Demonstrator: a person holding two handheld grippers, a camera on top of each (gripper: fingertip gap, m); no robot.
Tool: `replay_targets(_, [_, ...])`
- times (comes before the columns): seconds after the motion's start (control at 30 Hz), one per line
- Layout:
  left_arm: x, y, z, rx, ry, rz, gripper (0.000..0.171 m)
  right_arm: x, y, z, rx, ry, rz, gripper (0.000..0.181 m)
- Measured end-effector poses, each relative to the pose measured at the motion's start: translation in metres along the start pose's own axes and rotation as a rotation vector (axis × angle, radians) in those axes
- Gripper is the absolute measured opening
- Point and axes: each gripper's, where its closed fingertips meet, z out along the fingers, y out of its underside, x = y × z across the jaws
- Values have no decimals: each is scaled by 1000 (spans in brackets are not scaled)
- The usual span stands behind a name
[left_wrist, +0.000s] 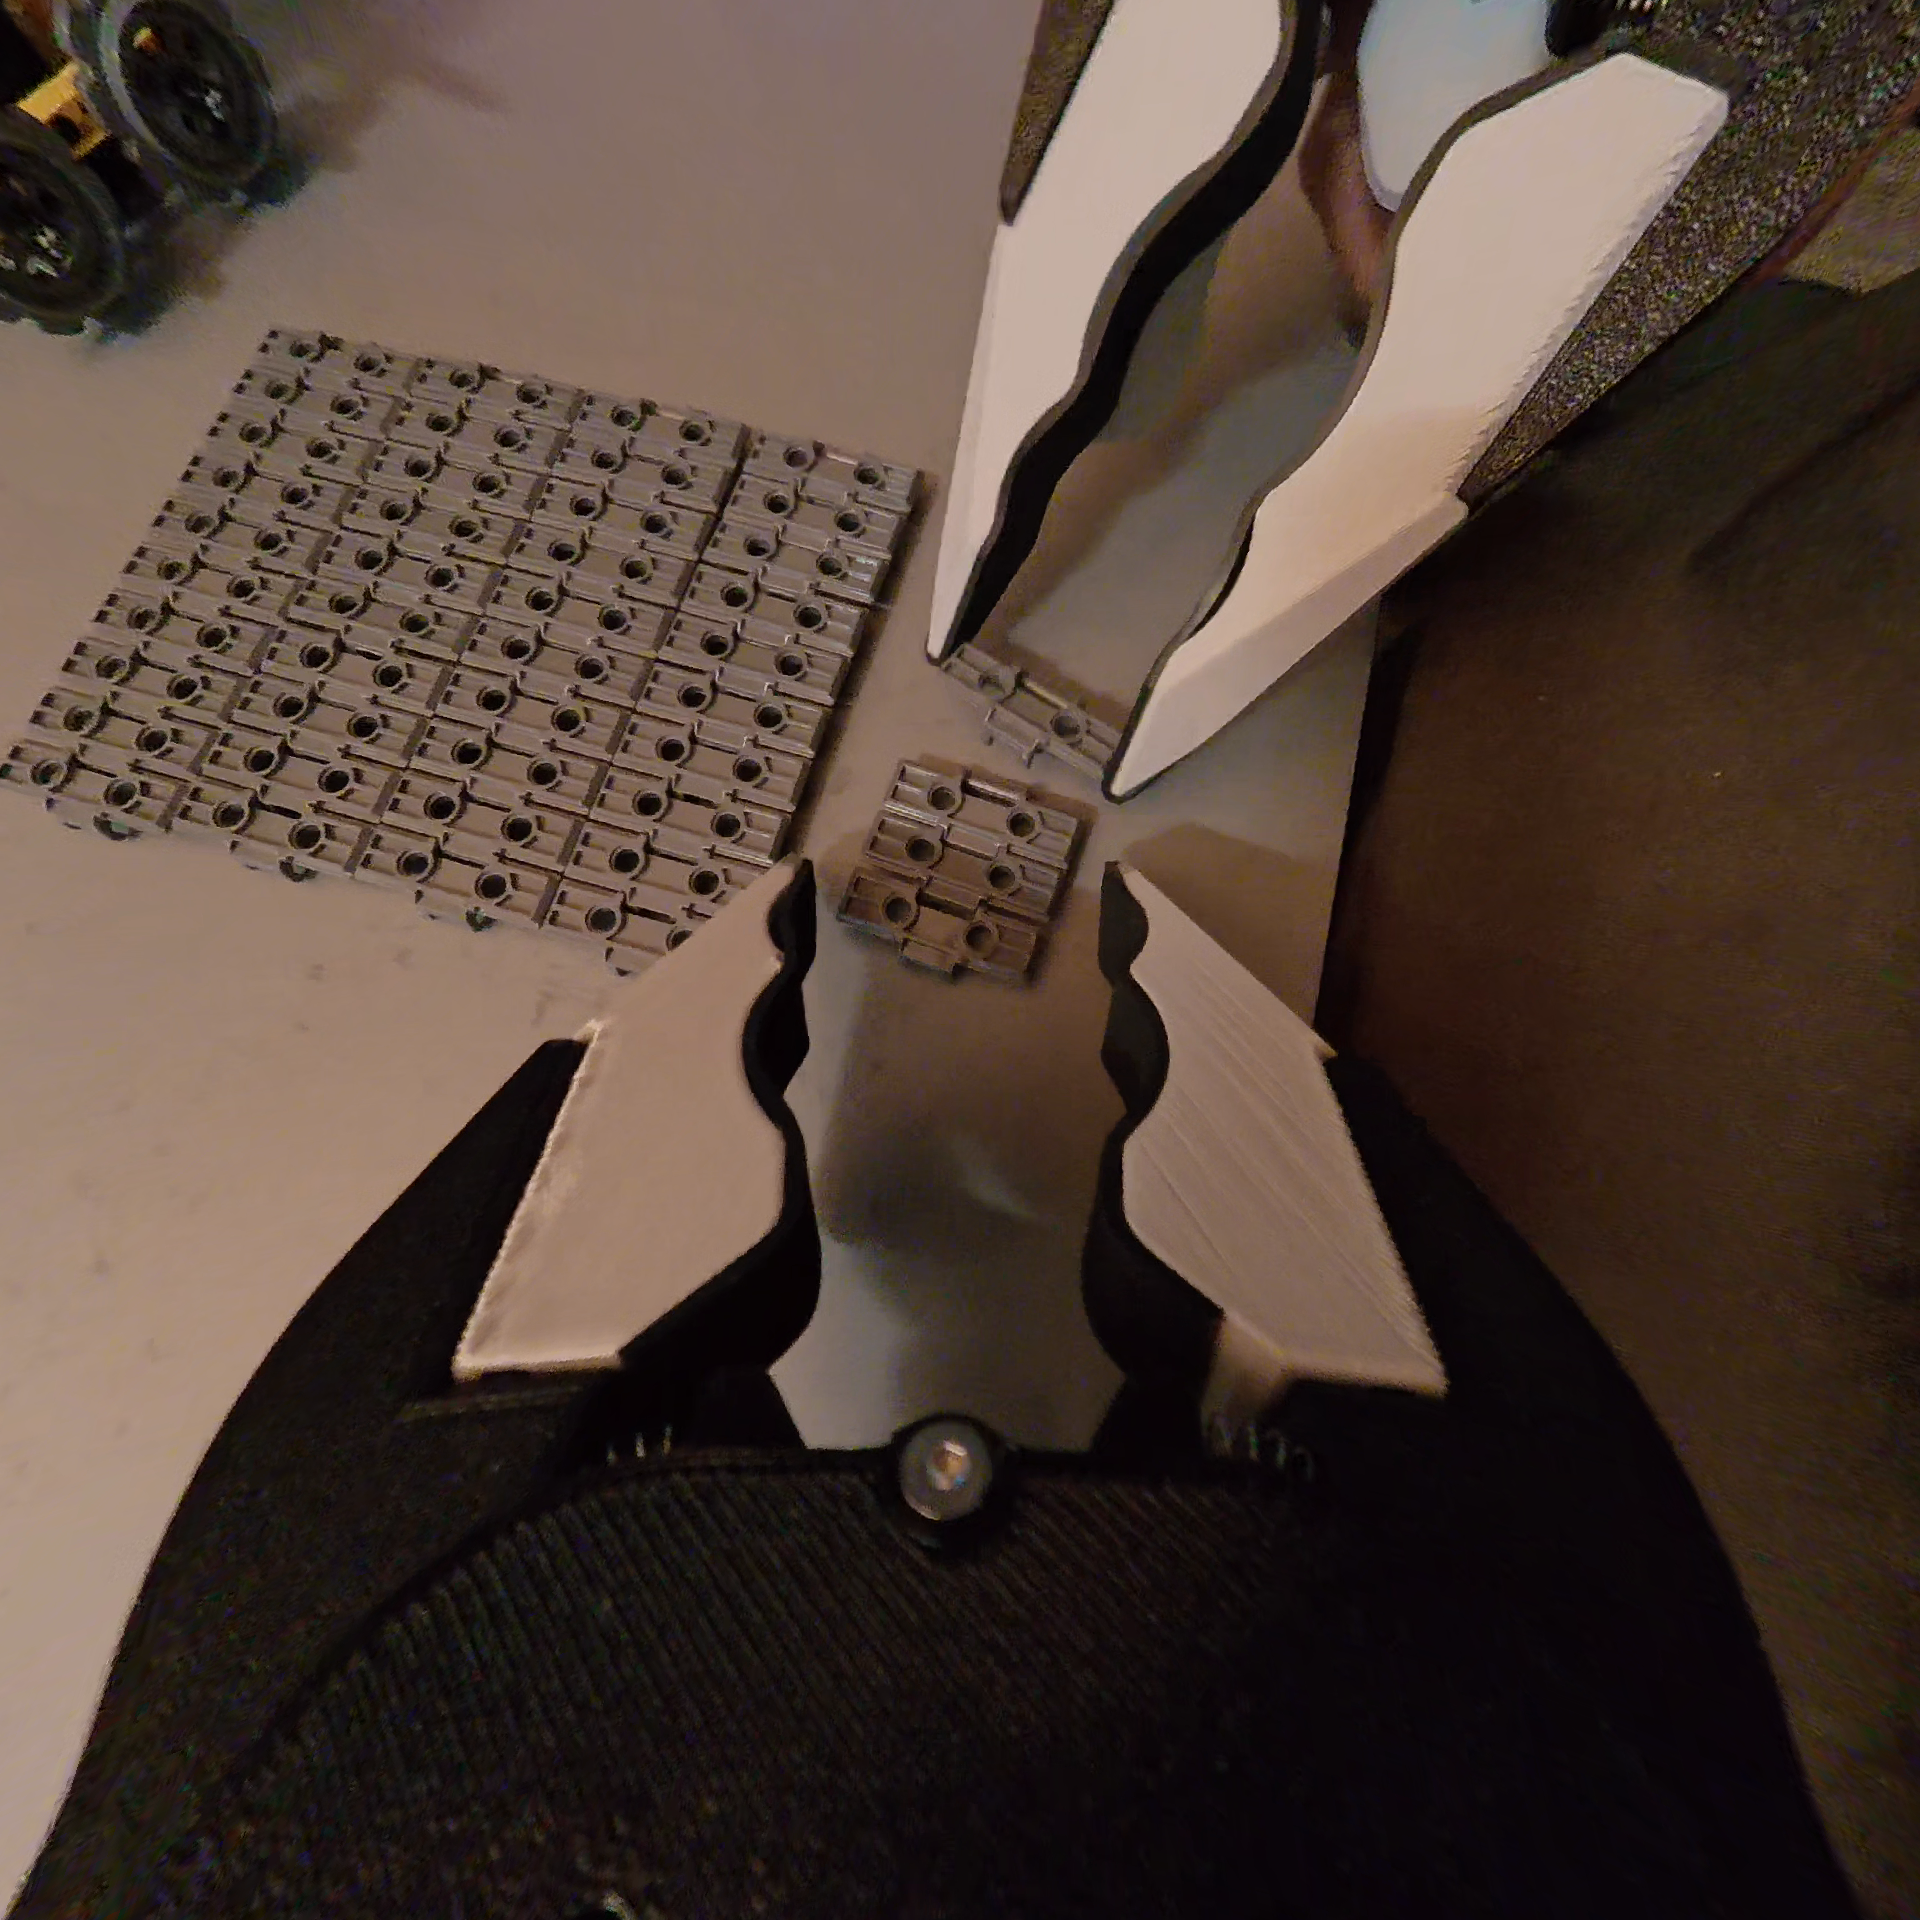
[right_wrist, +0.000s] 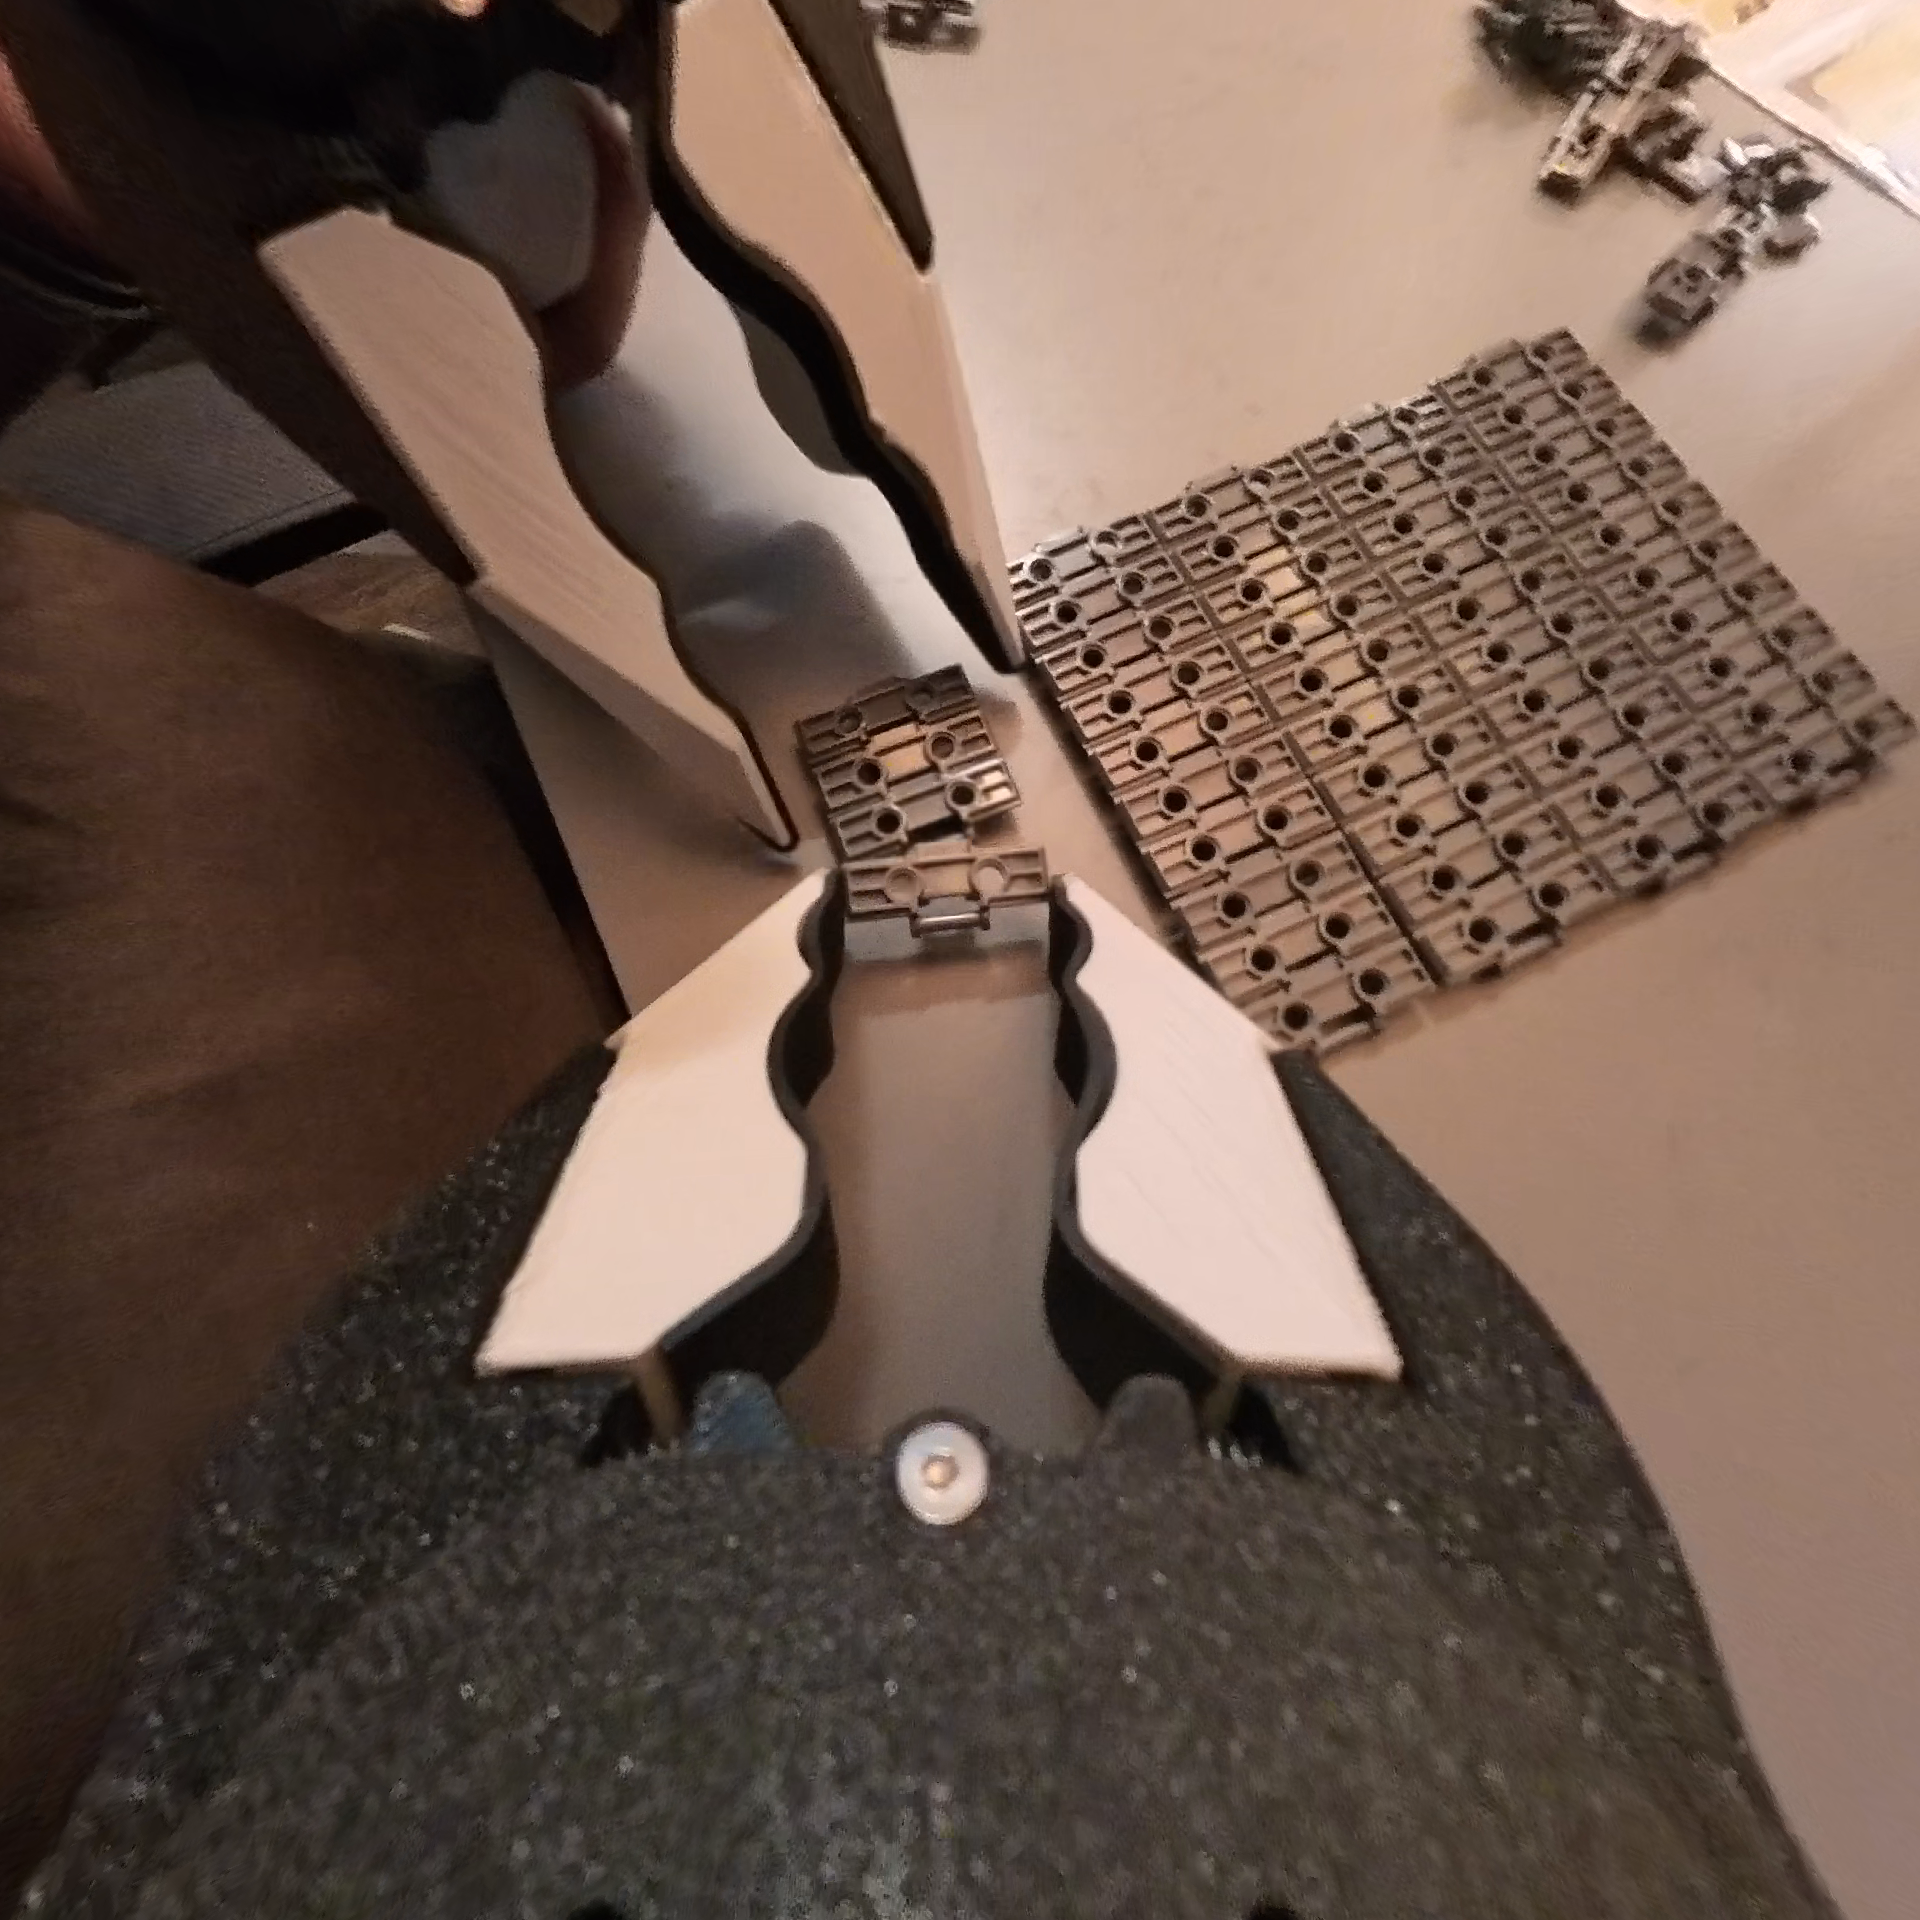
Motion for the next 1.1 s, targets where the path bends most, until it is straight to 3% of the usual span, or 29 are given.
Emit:
replay_targets(0.1, [0,1,2,-13,-7,7,50,-5,0,5,-5,-75,-39,39])
replay_targets(0.33, [-2,3,3,-13,-14,1,45,-5,0,10,-35,-89,-168,39])
replay_targets(1.1, [7,1,3,-6,13,60,39,-5,4,8,-72,-168,-153,39])
